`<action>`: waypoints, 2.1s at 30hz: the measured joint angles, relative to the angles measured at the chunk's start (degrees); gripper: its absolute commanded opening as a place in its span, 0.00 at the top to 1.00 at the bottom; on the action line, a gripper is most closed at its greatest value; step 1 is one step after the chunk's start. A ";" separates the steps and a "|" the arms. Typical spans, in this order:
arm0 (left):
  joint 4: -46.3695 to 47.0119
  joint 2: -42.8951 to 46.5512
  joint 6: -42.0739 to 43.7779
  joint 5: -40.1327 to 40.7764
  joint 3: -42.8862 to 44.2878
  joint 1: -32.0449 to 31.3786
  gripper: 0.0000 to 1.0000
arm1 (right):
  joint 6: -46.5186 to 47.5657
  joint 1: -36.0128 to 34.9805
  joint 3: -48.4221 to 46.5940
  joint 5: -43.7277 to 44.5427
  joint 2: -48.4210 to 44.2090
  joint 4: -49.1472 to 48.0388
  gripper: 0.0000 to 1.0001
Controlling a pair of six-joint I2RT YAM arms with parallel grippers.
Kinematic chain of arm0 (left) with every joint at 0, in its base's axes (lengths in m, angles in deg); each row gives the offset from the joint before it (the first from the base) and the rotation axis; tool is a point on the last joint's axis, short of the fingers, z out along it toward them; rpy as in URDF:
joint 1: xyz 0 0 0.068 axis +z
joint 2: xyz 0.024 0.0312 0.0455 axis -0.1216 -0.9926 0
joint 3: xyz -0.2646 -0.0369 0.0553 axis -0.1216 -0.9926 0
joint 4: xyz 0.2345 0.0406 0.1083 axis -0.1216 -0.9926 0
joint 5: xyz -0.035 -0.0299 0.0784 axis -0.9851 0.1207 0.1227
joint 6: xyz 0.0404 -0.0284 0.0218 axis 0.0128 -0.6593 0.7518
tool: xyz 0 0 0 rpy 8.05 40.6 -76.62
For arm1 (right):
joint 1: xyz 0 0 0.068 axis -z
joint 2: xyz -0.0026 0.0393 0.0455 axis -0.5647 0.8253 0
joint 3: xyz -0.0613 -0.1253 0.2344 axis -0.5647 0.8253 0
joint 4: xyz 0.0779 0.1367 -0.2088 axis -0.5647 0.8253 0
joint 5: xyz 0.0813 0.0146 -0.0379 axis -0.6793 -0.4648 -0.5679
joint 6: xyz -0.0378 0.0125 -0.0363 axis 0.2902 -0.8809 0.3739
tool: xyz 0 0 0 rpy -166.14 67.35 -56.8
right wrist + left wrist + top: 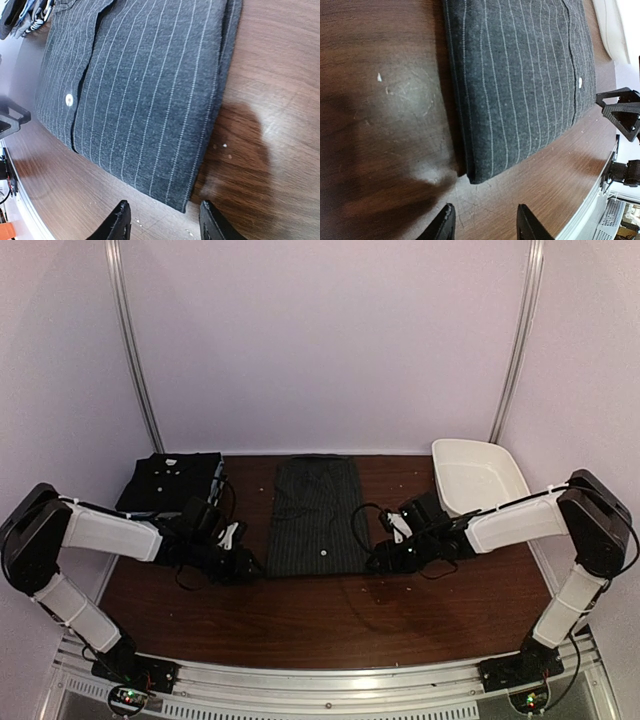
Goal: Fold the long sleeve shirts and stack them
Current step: Adjust the 2/3-rectangle-folded shirt at the center of the board, then pick up the 2/3-rectangle-folded shirt from the center of the board.
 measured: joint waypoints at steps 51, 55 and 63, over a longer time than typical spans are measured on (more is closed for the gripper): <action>-1.46 5.44 -4.76 4.81 -3.80 -11.13 1.00 | -6.43 -9.01 15.89 -0.02 -10.75 -9.55 1.00; -3.17 12.72 -8.63 7.80 -8.31 -16.98 1.00 | -9.64 -13.97 20.65 2.67 -17.18 -9.92 1.00; -8.44 23.85 -14.51 14.34 -10.75 -24.48 1.00 | -15.74 -23.54 23.47 9.68 -28.04 -7.56 1.00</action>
